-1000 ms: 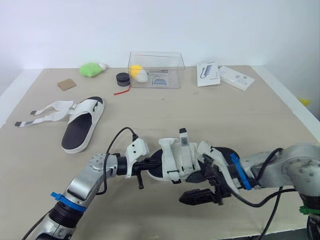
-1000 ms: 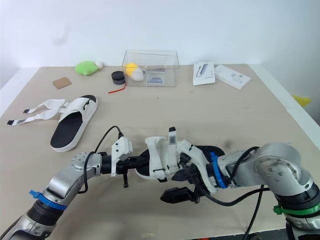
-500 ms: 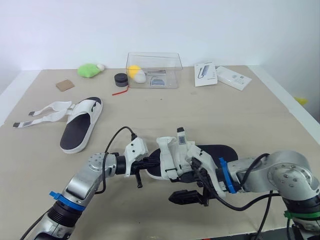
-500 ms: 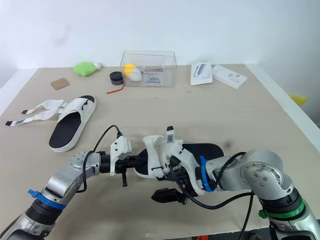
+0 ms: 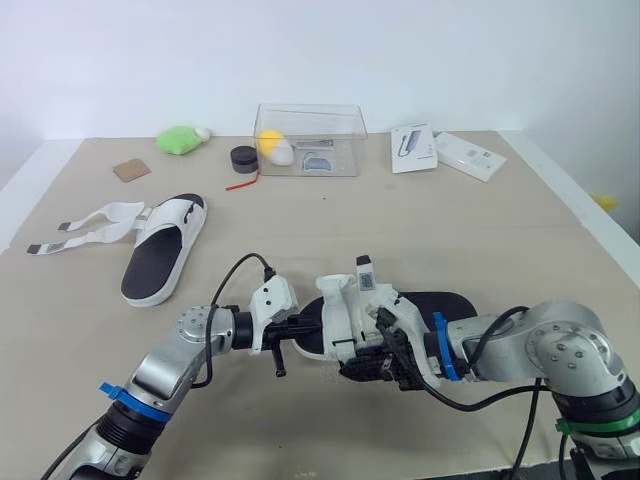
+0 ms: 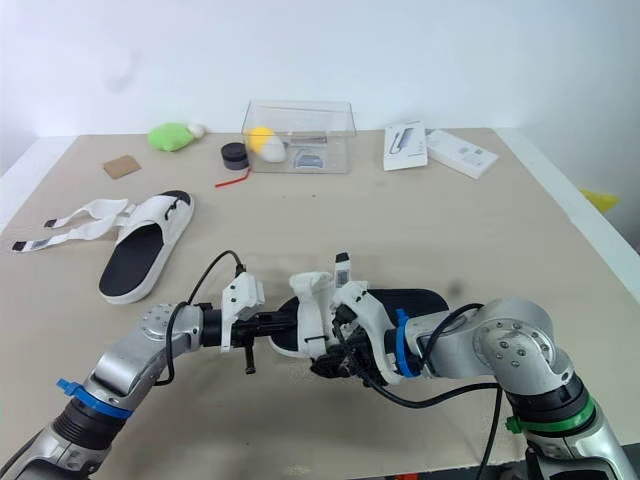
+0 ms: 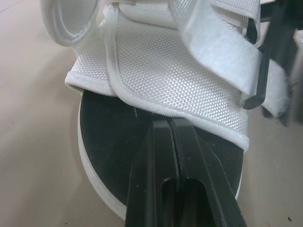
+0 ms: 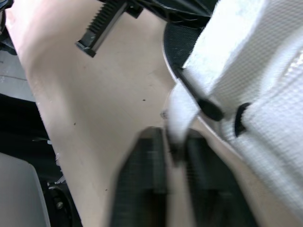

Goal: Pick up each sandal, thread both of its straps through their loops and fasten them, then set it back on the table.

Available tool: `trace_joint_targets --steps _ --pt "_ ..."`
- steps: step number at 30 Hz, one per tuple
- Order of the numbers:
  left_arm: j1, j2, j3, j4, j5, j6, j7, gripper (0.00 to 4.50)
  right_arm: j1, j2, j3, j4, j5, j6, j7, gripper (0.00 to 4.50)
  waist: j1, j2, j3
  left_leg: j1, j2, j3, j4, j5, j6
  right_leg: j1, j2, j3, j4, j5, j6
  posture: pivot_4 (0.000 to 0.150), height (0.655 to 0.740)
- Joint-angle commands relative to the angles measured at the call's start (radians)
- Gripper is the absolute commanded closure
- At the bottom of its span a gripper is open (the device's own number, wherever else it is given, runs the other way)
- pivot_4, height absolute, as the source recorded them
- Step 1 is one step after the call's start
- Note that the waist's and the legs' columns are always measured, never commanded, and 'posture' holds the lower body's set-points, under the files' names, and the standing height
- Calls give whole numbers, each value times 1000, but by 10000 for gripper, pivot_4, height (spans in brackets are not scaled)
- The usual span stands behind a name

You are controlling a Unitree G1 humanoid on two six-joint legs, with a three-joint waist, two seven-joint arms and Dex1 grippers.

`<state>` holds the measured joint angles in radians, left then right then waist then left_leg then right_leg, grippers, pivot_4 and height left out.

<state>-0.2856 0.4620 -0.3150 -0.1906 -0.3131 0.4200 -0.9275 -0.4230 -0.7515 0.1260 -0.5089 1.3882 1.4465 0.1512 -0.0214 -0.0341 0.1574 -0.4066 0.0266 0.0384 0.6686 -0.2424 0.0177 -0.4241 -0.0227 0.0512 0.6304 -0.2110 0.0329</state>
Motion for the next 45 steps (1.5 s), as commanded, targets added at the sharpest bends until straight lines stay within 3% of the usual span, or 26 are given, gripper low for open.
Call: trace_joint_targets --steps 1,12,19,23,24,25,27,30,31,33,35,39,45 --pt "32 12 -39 20 26 36 -4 45000 18 3 -14 -8 3 -13 13 44718 0 0 0 0 0 0 0 0 0 0 0 0 0 0 0 1500 7400" --pt "38 19 -38 11 25 45 -6 45000 141 -123 -5 -34 157 23 145 44718 0 0 0 0 0 0 -1 -2 1 0 0 0 0 -2 0 1500 7400" --pt "38 22 -37 6 23 50 -7 45000 138 -144 1 -61 110 -6 191 44718 0 0 0 0 0 0 -1 -2 1 0 0 -1 0 -2 0 1500 7400" --pt "44 26 -36 2 22 53 -9 45000 168 -193 -46 -168 -35 -141 397 44718 1 0 0 0 0 -1 -1 -2 1 0 0 -1 0 -3 0 1500 7400" --pt "43 26 -35 3 23 53 -9 45000 183 -221 -46 -194 -90 -187 460 36790 1 1 0 0 0 -1 -1 -2 1 0 0 -1 0 -3 0 1500 7400" --pt "42 26 -35 5 23 52 -9 45000 204 -250 -40 -219 -163 -248 521 34089 1 0 0 0 0 -1 -1 -3 1 0 0 -1 0 -4 1 1500 7400" --pt "40 25 -35 8 24 51 -9 45000 259 -308 -25 -239 -304 -370 619 24449 1 0 0 0 0 -1 -1 -3 0 0 0 -2 0 -5 1 1500 7400" --pt "39 24 -35 11 25 48 -9 45000 418 -383 -53 -237 -576 -710 819 7975 3 1 0 0 -1 -1 -1 -4 -1 0 0 -2 0 -6 1 1500 7400" --pt "39 24 -35 11 26 48 -8 45000 459 -394 -70 -230 -632 -795 868 5915 4 1 0 0 -1 -1 -1 -4 -1 0 0 -2 0 -6 1 1500 7400" --pt "40 24 -35 11 25 47 -8 45000 522 -351 -91 -151 -866 -1187 933 232 4 0 -1 1 -1 -1 -1 -4 -1 1 0 -3 0 -6 2 1500 7400" --pt "43 21 -34 12 25 46 -7 45000 526 -288 -79 -13 -1091 -1634 970 232 1 0 -1 2 0 -1 0 -5 -2 1 0 -3 0 -6 2 1500 7400" --pt "50 17 -39 3 23 46 0 45000 442 -188 -35 192 -1305 -2192 971 232 -1 0 -1 6 0 2 1 -5 -2 4 0 -2 0 -6 1 1500 7400" --pt "62 17 -40 -14 17 58 4 45000 356 -102 -10 426 -1637 -2718 849 232 1 0 -1 10 0 3 -1 -5 -3 7 0 1 1 -7 0 1500 7400"
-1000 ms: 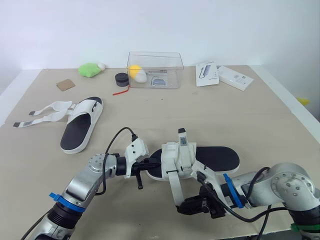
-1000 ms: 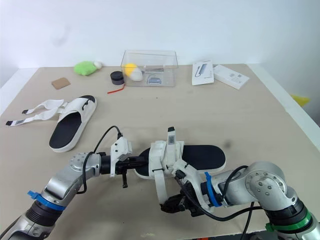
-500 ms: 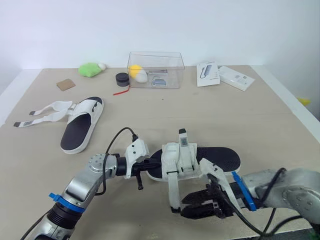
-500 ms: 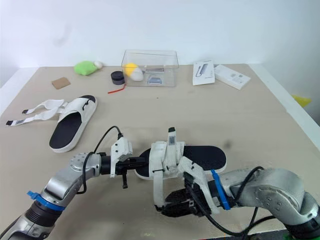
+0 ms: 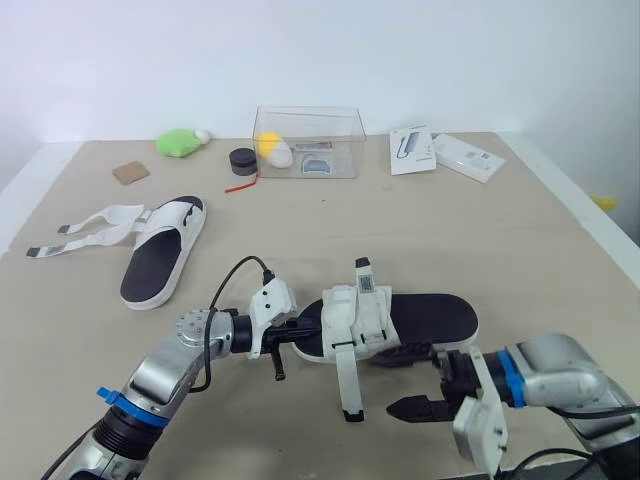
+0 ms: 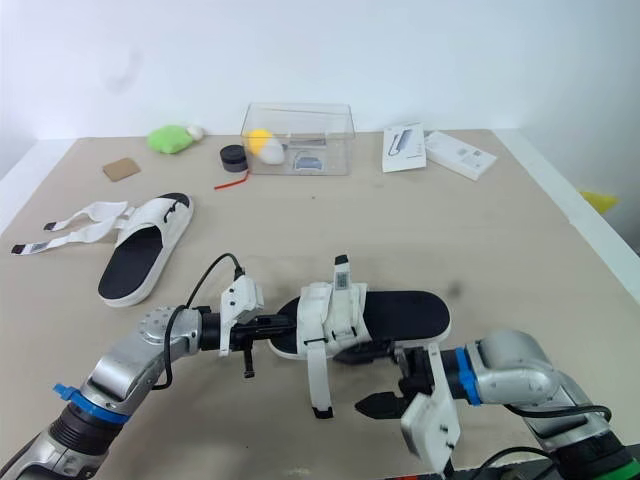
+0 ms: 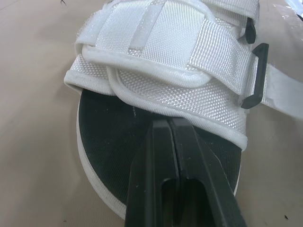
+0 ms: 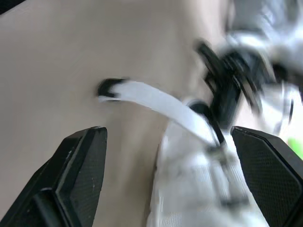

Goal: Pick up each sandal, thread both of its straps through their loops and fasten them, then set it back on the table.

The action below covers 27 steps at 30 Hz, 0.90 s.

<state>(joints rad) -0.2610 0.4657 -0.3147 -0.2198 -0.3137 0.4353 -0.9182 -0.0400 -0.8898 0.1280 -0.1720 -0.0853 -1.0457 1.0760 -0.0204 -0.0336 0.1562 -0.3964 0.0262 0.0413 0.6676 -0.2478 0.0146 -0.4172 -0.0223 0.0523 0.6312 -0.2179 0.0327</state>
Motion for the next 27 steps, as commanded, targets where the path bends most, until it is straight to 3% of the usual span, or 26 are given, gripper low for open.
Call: trace_joint_targets --steps 1,8,19,22,27 --pt "41 14 -40 10 17 46 -5 45000 -29 41 -15 105 -190 -260 -96 232 0 0 0 1 0 0 0 0 -1 0 0 0 0 0 0 1500 7400" --pt "60 20 -42 -14 10 63 -3 45000 -65 136 -44 129 -401 -319 -248 232 -1 -3 -2 16 1 2 -5 -2 -3 11 0 4 2 -4 -2 1500 7400" --pt "53 15 -38 -10 11 70 2 45000 -122 142 54 107 -499 -260 -379 232 -1 -5 -5 26 2 4 -8 -2 -3 16 0 4 4 -5 -6 1500 7400" --pt "52 13 -37 -8 10 70 3 45000 -139 142 76 107 -514 -249 -404 8882 -1 -5 -5 26 1 4 -8 -2 -3 15 0 5 4 -5 -6 1500 7400" --pt "48 10 -36 -1 12 68 3 45000 -156 124 115 107 -529 -232 -434 33233 -1 -5 -5 26 1 6 -9 -2 -3 15 0 7 4 -6 -5 1500 7400"
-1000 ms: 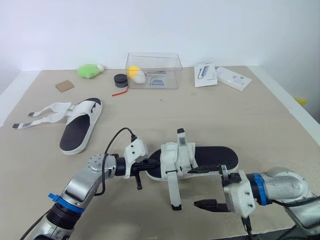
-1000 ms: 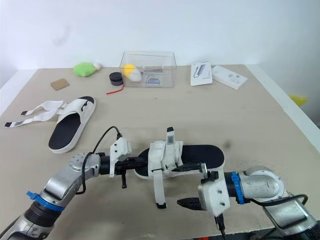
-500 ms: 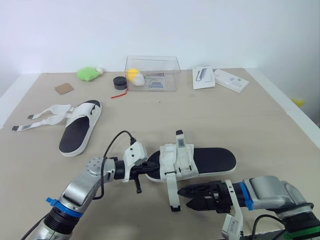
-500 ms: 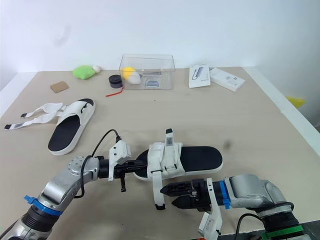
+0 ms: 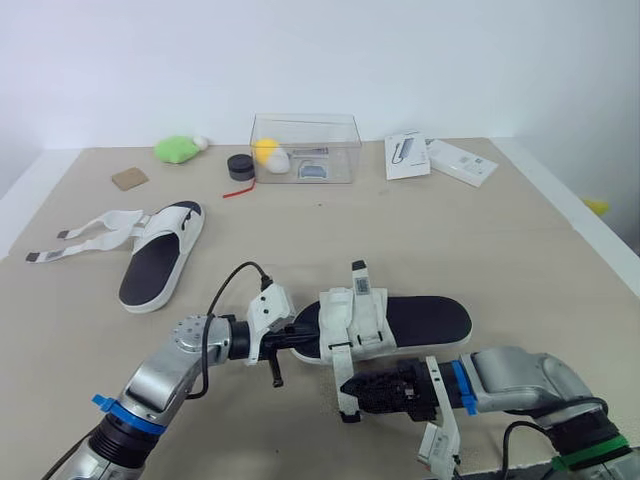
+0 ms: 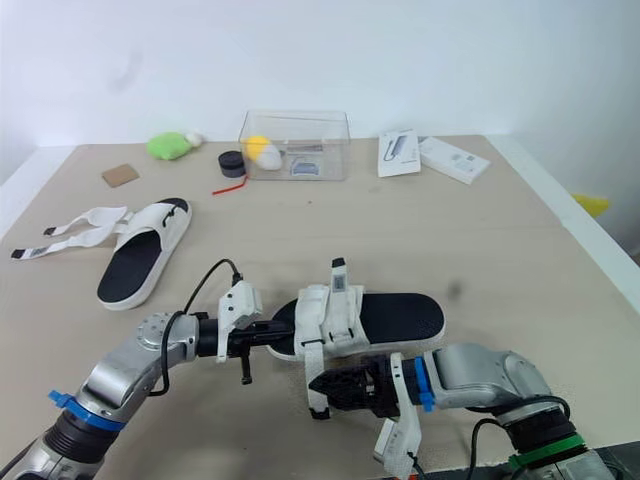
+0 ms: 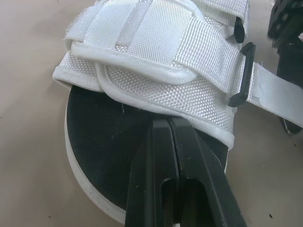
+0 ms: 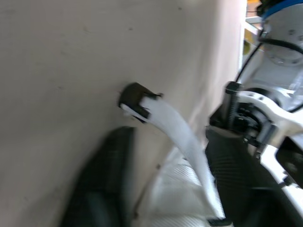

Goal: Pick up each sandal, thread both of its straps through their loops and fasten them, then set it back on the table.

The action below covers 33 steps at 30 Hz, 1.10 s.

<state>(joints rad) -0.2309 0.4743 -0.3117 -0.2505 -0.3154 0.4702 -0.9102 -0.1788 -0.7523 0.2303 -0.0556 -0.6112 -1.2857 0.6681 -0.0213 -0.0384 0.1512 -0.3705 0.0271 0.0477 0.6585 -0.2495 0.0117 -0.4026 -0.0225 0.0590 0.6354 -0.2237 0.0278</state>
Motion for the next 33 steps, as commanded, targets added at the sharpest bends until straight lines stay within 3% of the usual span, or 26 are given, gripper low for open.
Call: trace_joint_targets --steps 1,2,5,9,13,20,27,33 --pt "18 1 -38 30 15 33 -5 45000 -18 -20 20 -8 -2 11 -31 40062 1 0 0 0 0 1 0 0 0 0 0 1 0 0 1 1500 7400" --pt "17 1 -37 32 15 32 -6 45000 -19 -24 26 -8 -2 13 -36 44670 1 0 0 0 -1 1 0 0 0 0 -1 1 0 -1 1 1500 7400" --pt "15 2 -36 36 15 32 -9 45000 -6 -109 111 -16 153 34 -22 44670 1 0 0 0 -2 2 -1 0 0 -1 -2 2 0 -1 2 1500 7400" --pt "9 5 -34 49 20 25 -19 45000 -11 -236 205 -132 488 249 62 44670 1 0 0 0 -3 3 -2 -1 1 -1 -3 4 0 -2 3 1500 7400" --pt "-8 6 -33 61 23 21 -27 45000 -69 -308 218 -357 920 707 179 44670 1 0 0 0 -2 2 -2 -1 1 -1 -2 4 0 -1 3 1500 7400" --pt "-23 -5 -35 79 29 12 -28 45000 -303 -219 128 -443 1339 1393 152 44670 3 0 1 -3 -1 2 -2 0 1 -3 -3 2 0 0 3 1500 7400" --pt "-20 -13 -36 77 33 8 -23 45000 -428 -144 46 -417 1587 1908 91 44670 3 0 1 -11 -1 -1 -2 -1 2 -8 -6 -1 -2 0 0 1500 7400" --pt "-14 -16 -37 71 32 10 -21 45000 -499 -49 -9 -296 1611 2161 -1 44670 1 1 1 -20 -1 -3 -1 -1 2 -15 -2 -3 -2 5 3 1500 7400"
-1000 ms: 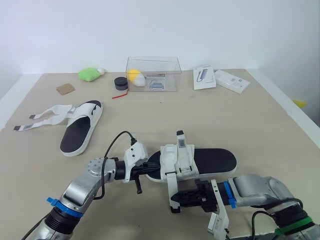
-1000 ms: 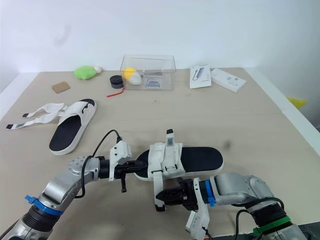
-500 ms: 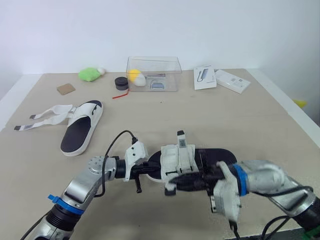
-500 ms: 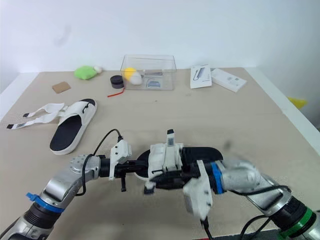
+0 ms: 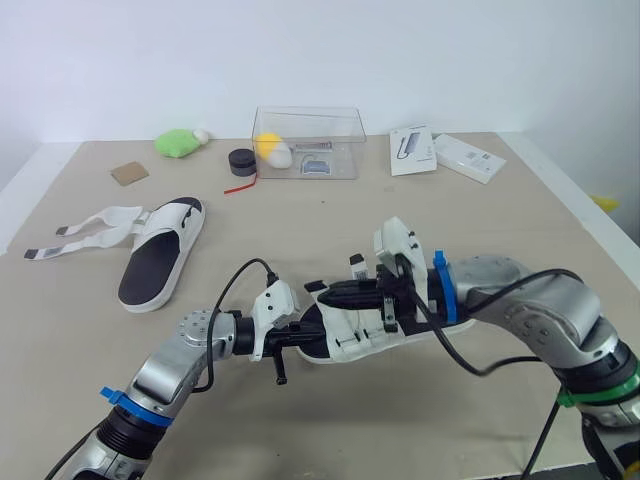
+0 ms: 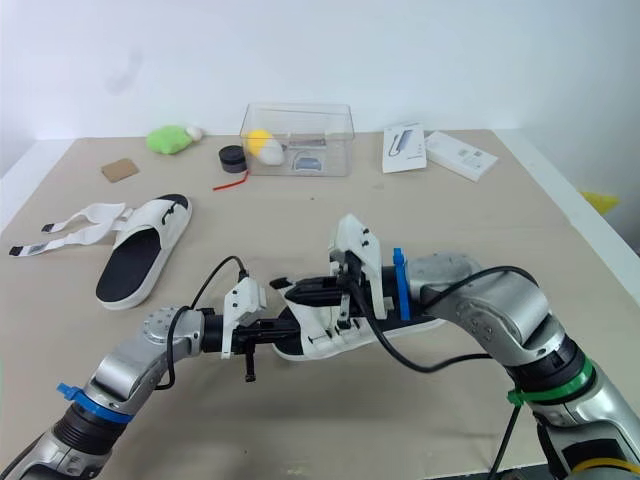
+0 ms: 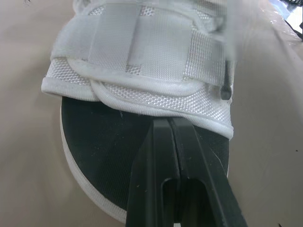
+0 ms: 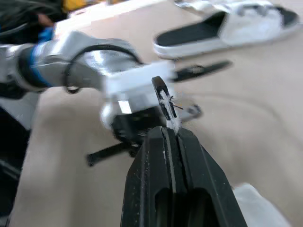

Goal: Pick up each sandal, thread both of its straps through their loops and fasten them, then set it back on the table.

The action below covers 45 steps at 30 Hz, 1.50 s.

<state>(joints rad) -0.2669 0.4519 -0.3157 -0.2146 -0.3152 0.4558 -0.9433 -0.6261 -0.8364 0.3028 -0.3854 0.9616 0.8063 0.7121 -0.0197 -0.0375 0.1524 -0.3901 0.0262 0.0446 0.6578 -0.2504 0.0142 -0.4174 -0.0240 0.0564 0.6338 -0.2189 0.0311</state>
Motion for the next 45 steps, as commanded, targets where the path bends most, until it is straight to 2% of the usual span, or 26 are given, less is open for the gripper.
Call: trace_joint_targets --steps 1,22,45 --pt "22 7 -33 34 32 23 13 45000 -62 51 -94 65 47 115 -70 44670 -1 0 0 0 0 0 0 0 0 0 0 0 0 -1 1 1500 7400" --pt "6 0 -39 55 35 13 6 45000 -125 185 -135 220 -200 266 -117 44670 -2 0 0 -2 0 2 5 1 2 -1 2 2 0 2 1 1500 7400" --pt "0 -2 -48 69 31 -3 14 45000 -130 203 -72 184 -379 237 -53 44670 -3 0 0 -2 1 5 6 2 3 -2 1 5 0 3 2 1500 7400"
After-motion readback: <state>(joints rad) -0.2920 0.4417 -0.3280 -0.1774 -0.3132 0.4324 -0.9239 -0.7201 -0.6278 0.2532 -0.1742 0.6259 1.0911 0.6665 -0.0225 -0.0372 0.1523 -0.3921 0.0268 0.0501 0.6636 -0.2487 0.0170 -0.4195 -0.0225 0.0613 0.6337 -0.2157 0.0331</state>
